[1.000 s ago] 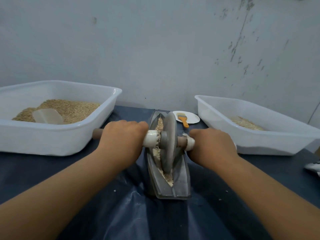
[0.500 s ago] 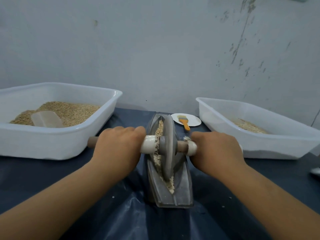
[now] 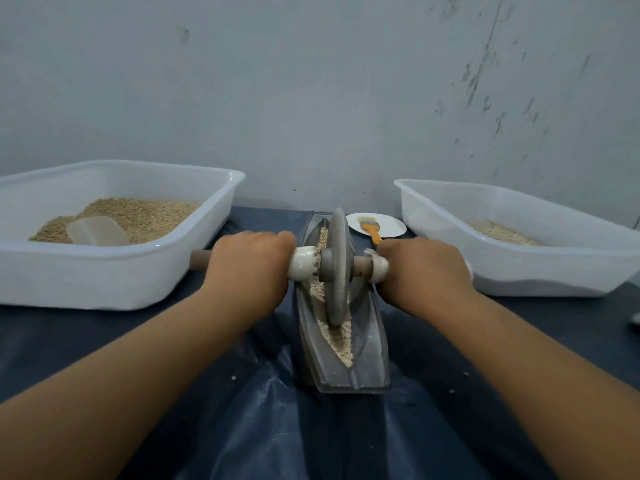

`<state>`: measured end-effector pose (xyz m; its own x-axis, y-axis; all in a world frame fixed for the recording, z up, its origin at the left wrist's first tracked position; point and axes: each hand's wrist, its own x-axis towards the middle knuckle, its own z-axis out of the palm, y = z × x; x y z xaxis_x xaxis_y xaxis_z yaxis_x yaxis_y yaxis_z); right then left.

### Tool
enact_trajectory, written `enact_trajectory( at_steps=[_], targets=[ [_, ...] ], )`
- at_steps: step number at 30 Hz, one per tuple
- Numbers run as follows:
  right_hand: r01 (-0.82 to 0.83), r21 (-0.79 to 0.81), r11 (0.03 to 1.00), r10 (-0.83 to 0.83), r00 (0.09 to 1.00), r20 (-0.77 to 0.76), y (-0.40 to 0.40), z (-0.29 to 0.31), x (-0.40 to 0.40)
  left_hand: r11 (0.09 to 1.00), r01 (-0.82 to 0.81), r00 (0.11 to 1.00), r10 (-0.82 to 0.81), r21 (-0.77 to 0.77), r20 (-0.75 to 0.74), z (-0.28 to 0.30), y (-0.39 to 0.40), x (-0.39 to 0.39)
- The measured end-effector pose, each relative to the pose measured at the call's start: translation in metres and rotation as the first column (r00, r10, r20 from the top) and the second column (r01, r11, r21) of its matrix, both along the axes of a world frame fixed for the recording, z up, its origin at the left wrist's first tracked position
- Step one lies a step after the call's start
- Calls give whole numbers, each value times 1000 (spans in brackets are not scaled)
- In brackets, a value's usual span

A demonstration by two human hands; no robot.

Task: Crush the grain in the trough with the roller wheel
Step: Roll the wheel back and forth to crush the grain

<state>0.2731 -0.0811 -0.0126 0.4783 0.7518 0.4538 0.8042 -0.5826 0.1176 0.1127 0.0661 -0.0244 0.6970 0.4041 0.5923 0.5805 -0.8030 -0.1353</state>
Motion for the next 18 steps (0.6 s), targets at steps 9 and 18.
enact_trajectory(
  at_steps=[9, 18],
  targets=[
    [-1, 37, 999, -4, 990, 143, -5, -4, -3, 998, 27, 999, -29, 57, 41, -7, -5, -10],
    [-19, 101, 995, -4, 975, 221, -22, -9, -16, 991, 67, 996, -74, 120, 52, -9, -9, -17]
  ],
)
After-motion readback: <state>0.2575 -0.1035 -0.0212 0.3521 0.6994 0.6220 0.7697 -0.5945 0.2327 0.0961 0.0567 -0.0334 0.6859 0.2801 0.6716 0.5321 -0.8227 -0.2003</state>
